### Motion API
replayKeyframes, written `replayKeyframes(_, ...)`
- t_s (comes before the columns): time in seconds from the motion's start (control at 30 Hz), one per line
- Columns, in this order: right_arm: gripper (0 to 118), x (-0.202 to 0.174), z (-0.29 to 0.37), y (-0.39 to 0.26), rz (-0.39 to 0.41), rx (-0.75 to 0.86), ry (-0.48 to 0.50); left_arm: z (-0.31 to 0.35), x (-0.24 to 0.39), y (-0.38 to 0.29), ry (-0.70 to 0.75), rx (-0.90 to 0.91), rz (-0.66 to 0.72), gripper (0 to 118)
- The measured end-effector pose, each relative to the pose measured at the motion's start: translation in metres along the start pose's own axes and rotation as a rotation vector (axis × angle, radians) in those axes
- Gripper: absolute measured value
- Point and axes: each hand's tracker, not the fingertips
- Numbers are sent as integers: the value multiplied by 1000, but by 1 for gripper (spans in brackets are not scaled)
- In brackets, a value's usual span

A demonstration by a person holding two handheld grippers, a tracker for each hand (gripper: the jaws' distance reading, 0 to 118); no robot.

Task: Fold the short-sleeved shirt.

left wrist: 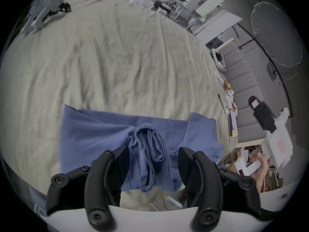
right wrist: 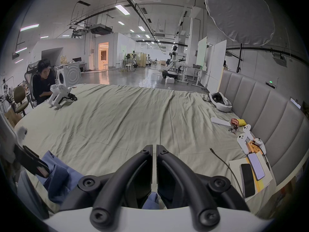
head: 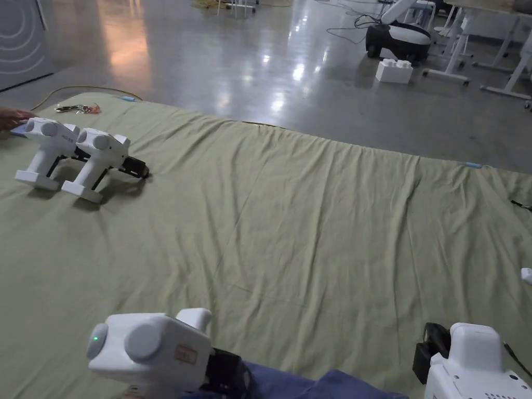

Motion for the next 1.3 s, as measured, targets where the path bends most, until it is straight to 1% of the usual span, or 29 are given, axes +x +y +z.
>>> replayKeyframes(0.1,6,0,0,-2,-4,-5,1,24,-6,1,-11,90,18,68)
replayKeyframes(0.13,6,0,0,-3,-6,-7,2,29,-8,1,3,113,8,64)
replayKeyframes(0.17,6,-1,-1,-3,-8,-8,4,30,-8,1,33,124,-4,52)
replayKeyframes(0.2,6,-2,0,-3,-10,-10,6,28,-9,1,65,116,-15,32)
replayKeyframes(0.23,6,-2,0,-4,-12,-12,8,22,-13,2,77,106,-20,18)
replayKeyframes(0.3,6,-4,0,-5,-13,-14,11,8,-16,0,98,67,-1,18)
replayKeyframes(0.43,6,-5,-1,-8,-17,-20,16,-25,2,-10,120,-49,-94,17)
replayKeyframes(0.5,6,-4,-2,-11,-26,-23,27,-44,13,-16,83,-90,-119,14)
replayKeyframes(0.53,6,-3,-2,-12,-38,-21,45,-51,20,-19,46,-92,-140,14)
replayKeyframes(0.6,6,-3,-1,-12,-45,-22,45,-62,33,-23,10,-82,-172,14)
replayKeyframes(0.73,6,-2,0,-13,-41,-22,44,-80,50,-24,45,-52,-234,14)
replayKeyframes(0.87,6,-1,0,-12,-41,-23,43,-85,45,-21,33,-40,-206,14)
replayKeyframes(1.0,6,-1,0,-10,-43,-22,46,-65,28,-15,-39,-45,-151,14)
replayKeyframes(1.03,6,-1,0,-9,-41,-18,46,-54,21,-14,-61,-28,-135,22)
replayKeyframes(1.07,6,-1,0,-7,-39,-15,47,-43,13,-13,-80,-2,-123,43)
replayKeyframes(1.1,6,0,0,-5,-38,-13,49,-29,2,-12,-96,22,-108,58)
replayKeyframes(1.13,6,-1,1,-4,-37,-9,51,-18,-9,-11,-105,37,-88,67)
replayKeyframes(1.2,6,-1,2,0,-32,1,52,4,-42,-8,-112,71,-35,67)
replayKeyframes(1.3,6,-2,0,3,-29,9,54,31,-88,-8,-86,134,40,70)
